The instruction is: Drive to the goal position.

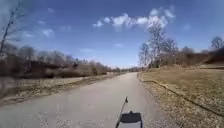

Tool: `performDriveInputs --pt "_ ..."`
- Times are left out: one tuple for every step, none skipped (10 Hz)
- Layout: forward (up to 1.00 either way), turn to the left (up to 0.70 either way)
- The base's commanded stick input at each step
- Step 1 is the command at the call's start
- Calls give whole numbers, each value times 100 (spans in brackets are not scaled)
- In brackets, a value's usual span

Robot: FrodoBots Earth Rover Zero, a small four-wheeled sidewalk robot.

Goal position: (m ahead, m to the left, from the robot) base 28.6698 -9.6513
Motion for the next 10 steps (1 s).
performDriveInputs --pt "100 0" --pt "100 0" --pt "100 0" --pt "100 0" --pt "100 0" --pt "100 0" --pt "100 0" --pt "100 0" --pt "100 0" --pt "100 0"
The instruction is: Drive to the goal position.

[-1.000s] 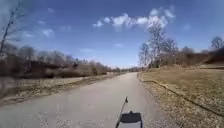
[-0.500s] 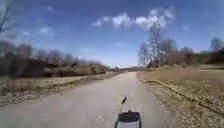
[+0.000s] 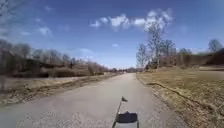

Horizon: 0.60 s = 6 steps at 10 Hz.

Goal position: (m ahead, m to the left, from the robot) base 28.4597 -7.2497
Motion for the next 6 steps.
performDriveInputs --pt "100 0" --pt "100 0" --pt "100 0" --pt "100 0" --pt "100 0" --pt "100 0"
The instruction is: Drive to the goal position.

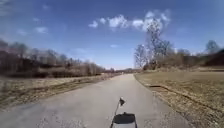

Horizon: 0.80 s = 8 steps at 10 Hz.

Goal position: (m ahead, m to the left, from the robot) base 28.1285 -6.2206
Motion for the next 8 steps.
performDriveInputs --pt "100 0" --pt "100 0" --pt "100 0" --pt "100 0" --pt "100 0" --pt "100 0" --pt "100 0" --pt "100 0"
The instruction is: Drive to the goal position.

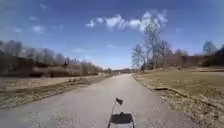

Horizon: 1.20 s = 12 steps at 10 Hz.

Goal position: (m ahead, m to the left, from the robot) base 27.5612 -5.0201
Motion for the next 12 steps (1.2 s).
performDriveInputs --pt "100 0" --pt "100 0" --pt "100 0" --pt "100 0" --pt "100 0" --pt "100 0" --pt "100 0" --pt "100 0" --pt "100 0" --pt "100 0" --pt "100 0" --pt "100 0"
